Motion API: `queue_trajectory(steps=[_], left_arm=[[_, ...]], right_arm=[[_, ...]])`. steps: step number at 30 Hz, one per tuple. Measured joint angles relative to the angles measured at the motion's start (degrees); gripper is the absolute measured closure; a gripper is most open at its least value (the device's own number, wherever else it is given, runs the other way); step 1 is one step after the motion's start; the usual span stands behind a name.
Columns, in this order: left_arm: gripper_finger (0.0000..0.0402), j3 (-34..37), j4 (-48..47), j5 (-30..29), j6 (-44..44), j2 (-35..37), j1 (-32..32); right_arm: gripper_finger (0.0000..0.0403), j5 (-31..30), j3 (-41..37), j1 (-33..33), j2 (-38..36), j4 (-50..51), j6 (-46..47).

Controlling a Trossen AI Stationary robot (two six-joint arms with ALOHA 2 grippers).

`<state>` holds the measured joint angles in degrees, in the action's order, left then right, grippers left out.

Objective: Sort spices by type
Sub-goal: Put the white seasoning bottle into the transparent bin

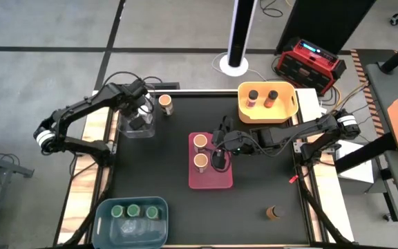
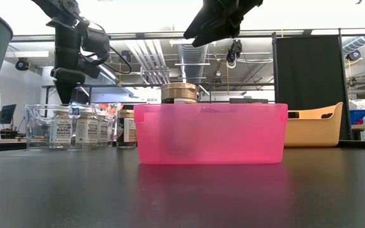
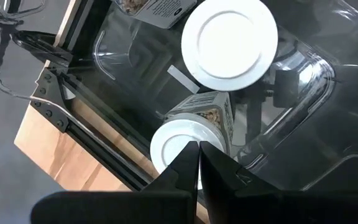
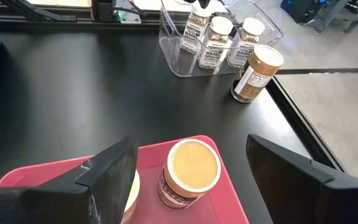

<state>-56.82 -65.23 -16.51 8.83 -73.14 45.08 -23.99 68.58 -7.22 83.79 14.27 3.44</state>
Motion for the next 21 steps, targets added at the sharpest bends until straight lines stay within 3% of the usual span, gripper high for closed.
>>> queue_trajectory(steps=[21], left_arm=[[0.0402,-0.31,-1.90,-0.79,8.07,0.07,-0.02]], right_arm=[[0.0105,0.00,0.00,0.00,0.00,0.01,0.00]])
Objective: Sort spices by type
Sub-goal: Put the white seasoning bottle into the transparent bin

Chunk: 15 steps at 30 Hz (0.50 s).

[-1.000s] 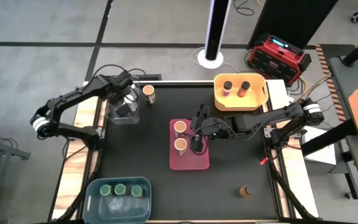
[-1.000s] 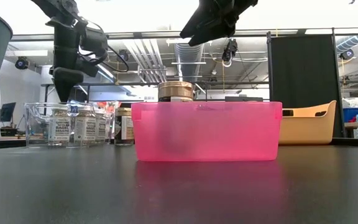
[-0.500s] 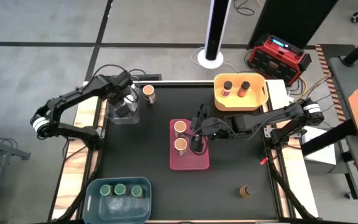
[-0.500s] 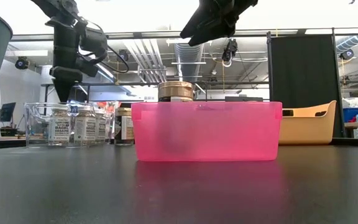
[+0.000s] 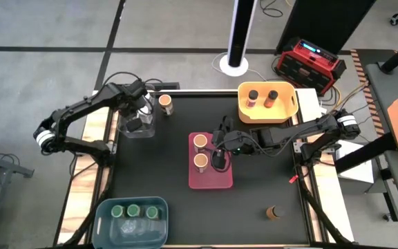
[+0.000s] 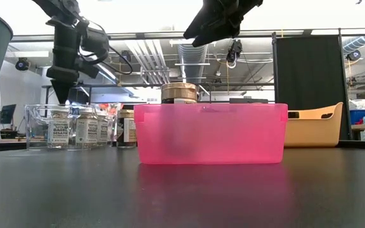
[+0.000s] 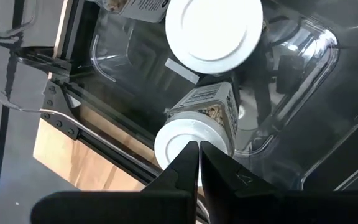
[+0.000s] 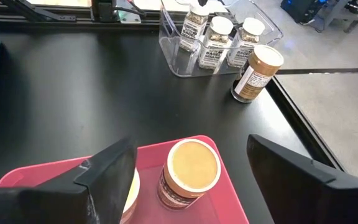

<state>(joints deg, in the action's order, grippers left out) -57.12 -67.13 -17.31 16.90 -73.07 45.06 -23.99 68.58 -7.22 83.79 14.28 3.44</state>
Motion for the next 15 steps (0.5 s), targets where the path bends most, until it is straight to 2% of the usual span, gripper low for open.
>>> queue_trajectory(steps=[10,15], left_arm=[[0.0402,-0.07,5.59,0.30,0.00,2.27,0.00],[0.0402,-0.11,11.39,8.45,-2.19,1.86,-0.07]], right_arm=[[0.0109,0.00,0.00,0.00,0.00,-0.02,0.02],[0.0100,0.00,0.00,0.00,0.00,-0.02,0.01]])
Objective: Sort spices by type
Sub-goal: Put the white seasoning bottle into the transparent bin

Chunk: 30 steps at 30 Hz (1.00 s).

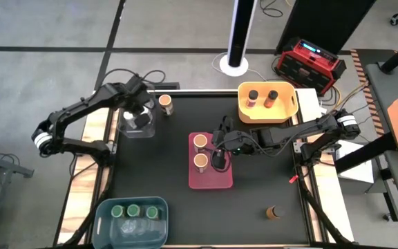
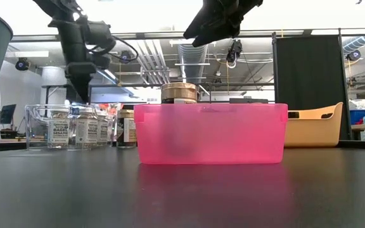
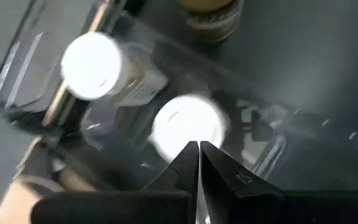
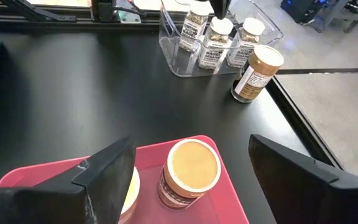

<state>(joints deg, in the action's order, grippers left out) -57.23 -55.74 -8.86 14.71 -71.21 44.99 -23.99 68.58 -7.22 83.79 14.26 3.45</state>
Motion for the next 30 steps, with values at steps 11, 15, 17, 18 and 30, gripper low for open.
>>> queue_trajectory(steps=[11,15,17,18,30], left_arm=[[0.0402,-0.26,0.63,-6.12,-2.15,-5.56,0.01],[0.0402,-0.49,0.37,-5.69,-1.79,-5.18,0.01],[0.0402,-0.75,-0.41,-5.04,-1.17,-4.73,-0.02],[0.0402,-0.85,-0.92,-4.76,-0.78,-4.47,-0.06],[0.0402,-1.06,-2.80,-4.04,-0.58,-2.82,-0.06]], right_arm=[[0.0111,0.00,0.00,0.00,0.00,0.04,0.41],[0.0111,0.00,0.00,0.00,0.00,0.04,0.41],[0.0108,-0.01,-0.01,0.00,0.00,0.05,0.41],[0.0106,0.00,0.00,0.00,0.00,0.04,0.41],[0.0102,-0.02,0.00,0.00,0.00,0.02,0.60]])
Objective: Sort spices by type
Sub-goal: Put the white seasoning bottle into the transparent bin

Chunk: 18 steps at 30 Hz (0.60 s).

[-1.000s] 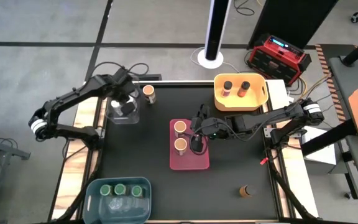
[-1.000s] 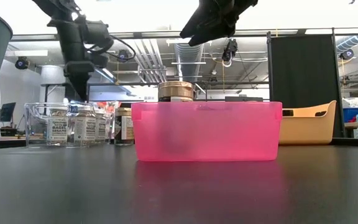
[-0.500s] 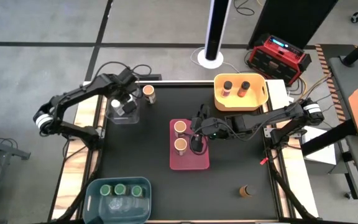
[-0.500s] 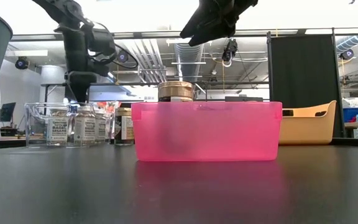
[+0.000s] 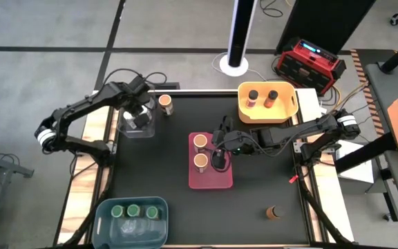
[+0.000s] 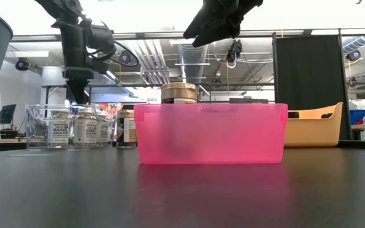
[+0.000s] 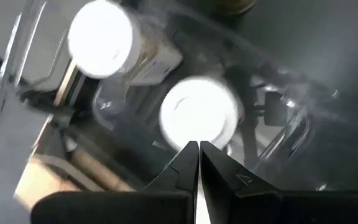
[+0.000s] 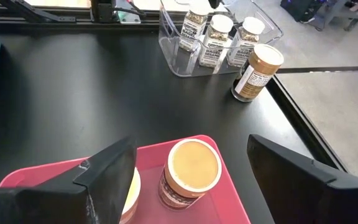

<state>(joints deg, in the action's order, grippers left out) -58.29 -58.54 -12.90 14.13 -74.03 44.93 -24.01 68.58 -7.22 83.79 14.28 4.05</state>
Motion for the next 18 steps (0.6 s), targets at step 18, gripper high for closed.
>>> queue_trajectory(steps=[18], left_arm=[[0.0402,0.39,-8.58,-8.78,-8.19,3.53,-0.24]], right_arm=[[0.0097,0.02,-0.01,0.00,0.00,0.01,0.01]])
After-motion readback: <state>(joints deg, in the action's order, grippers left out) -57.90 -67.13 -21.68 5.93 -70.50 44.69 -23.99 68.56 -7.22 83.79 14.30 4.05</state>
